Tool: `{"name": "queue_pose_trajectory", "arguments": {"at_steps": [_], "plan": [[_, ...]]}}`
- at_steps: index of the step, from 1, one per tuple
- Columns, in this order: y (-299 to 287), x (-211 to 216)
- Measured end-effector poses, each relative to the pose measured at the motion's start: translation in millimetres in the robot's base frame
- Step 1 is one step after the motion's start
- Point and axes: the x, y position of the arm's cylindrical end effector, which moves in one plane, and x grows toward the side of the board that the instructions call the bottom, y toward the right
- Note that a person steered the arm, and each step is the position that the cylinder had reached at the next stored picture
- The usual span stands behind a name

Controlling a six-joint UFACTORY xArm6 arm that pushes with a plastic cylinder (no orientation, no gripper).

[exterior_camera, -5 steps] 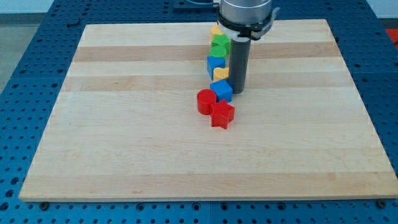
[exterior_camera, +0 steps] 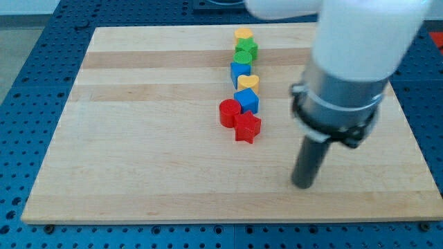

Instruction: Move red circle along with red star a bit down

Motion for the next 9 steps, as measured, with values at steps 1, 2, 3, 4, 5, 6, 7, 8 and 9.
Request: {"name": "queue_pose_trajectory", "arguments": {"at_steps": [1, 2, 3, 4, 5, 6, 7, 8, 9], "plan": [[-82, -3], [-151, -29], [-191, -78], [-207, -135], [-194, -156], [-171, -156], [-160, -156], [-140, -153], [-122, -152]]}}
